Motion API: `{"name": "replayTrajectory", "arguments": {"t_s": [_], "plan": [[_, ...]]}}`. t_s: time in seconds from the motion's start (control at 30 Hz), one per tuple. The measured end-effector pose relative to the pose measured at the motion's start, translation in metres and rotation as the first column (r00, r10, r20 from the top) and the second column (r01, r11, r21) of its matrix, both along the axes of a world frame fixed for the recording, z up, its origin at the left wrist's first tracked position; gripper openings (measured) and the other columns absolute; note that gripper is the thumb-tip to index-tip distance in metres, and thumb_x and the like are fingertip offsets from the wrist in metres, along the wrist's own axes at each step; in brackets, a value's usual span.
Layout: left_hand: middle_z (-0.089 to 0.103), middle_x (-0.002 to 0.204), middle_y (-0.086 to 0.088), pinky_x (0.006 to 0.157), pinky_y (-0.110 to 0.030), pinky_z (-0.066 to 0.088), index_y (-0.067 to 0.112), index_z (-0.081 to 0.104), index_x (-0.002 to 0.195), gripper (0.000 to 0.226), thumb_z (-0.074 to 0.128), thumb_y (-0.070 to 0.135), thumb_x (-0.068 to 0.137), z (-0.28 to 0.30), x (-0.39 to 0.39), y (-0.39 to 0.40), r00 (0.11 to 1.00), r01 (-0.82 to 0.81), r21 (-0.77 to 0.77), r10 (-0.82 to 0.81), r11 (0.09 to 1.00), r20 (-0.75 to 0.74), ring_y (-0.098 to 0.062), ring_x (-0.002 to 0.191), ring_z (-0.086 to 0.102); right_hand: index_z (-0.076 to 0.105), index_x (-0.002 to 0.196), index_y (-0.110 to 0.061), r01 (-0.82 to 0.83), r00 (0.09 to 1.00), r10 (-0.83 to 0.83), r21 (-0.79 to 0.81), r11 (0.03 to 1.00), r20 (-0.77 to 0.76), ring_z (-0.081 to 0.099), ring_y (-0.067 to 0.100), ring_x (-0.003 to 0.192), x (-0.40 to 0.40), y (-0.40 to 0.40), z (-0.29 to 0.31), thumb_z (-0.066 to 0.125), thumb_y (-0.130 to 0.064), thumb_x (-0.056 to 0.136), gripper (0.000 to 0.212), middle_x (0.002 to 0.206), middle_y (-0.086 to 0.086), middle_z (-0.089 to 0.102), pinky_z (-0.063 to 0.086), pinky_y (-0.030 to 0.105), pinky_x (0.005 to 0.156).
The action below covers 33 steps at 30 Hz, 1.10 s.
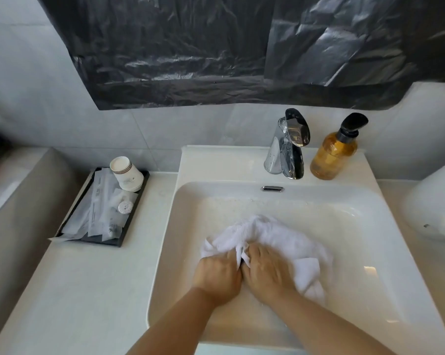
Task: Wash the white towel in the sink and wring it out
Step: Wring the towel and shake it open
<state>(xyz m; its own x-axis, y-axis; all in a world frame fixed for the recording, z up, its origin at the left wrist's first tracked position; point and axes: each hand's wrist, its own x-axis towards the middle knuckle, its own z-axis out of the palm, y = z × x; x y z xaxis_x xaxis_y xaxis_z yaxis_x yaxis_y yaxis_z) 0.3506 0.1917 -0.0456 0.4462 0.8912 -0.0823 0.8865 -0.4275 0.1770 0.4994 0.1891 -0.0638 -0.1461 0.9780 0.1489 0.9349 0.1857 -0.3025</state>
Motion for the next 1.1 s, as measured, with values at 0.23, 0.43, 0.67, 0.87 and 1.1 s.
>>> {"name": "replayTrajectory", "arguments": {"t_s": [0.23,0.43,0.67,0.87,1.1], "plan": [[0.063,0.077,-0.004,0.057,-0.025,0.037,0.018,0.058,0.085,0.026,0.048,0.038,0.099,0.046,-0.015,0.007,0.959,-0.071,-0.461,0.188,0.885,0.213,-0.019,0.068,0.059,0.052,0.07,-0.027,-0.128,0.969,0.038,-0.368,0.921,-0.243,0.058,0.014,0.059,0.019,-0.004,0.051,0.047,-0.035,0.097,0.029,0.063,-0.004,0.06,0.046,0.033,0.056],[0.063,0.087,0.001,0.07,-0.027,0.04,0.02,0.057,0.08,0.03,0.052,0.047,0.093,0.04,-0.029,-0.002,1.0,-0.014,-0.617,-0.001,0.787,-0.024,-0.019,0.083,0.057,0.047,0.071,-0.024,-0.256,0.966,0.212,-0.612,0.748,-0.144,0.056,0.015,0.084,0.015,-0.029,0.062,0.039,-0.039,0.09,0.026,0.072,-0.008,0.055,0.031,0.029,0.09],[0.058,0.066,-0.001,0.058,-0.028,0.036,0.018,0.052,0.071,0.029,0.049,0.041,0.088,0.026,-0.015,0.009,0.997,-0.042,-0.473,0.065,0.88,0.033,-0.021,0.069,0.058,0.061,0.053,-0.019,-0.041,0.994,0.063,-0.218,0.975,0.093,0.056,0.019,0.039,-0.002,-0.029,0.029,0.035,-0.047,0.073,0.043,0.045,0.002,0.057,0.025,0.023,0.043],[0.059,0.05,0.002,0.043,-0.019,0.021,0.021,0.066,0.066,0.031,0.046,0.036,0.083,0.0,-0.016,-0.006,0.988,0.102,0.047,-0.107,0.994,0.114,-0.022,0.036,0.053,0.062,0.052,-0.022,-0.102,0.994,0.105,-0.101,0.99,0.023,0.052,0.014,0.033,0.008,-0.018,0.009,0.047,-0.04,0.074,0.032,0.043,-0.003,0.056,0.03,0.02,0.032],[0.051,0.041,0.002,0.038,-0.017,0.023,0.017,0.063,0.062,0.032,0.04,0.03,0.079,0.008,-0.001,0.002,0.996,-0.031,0.083,0.024,0.996,0.085,-0.021,0.029,0.045,0.061,0.053,-0.023,-0.066,0.998,0.067,-0.184,0.981,0.003,0.048,0.013,0.03,0.005,-0.004,0.022,0.039,-0.041,0.076,0.037,0.039,-0.004,0.051,0.014,0.016,0.036]]}}
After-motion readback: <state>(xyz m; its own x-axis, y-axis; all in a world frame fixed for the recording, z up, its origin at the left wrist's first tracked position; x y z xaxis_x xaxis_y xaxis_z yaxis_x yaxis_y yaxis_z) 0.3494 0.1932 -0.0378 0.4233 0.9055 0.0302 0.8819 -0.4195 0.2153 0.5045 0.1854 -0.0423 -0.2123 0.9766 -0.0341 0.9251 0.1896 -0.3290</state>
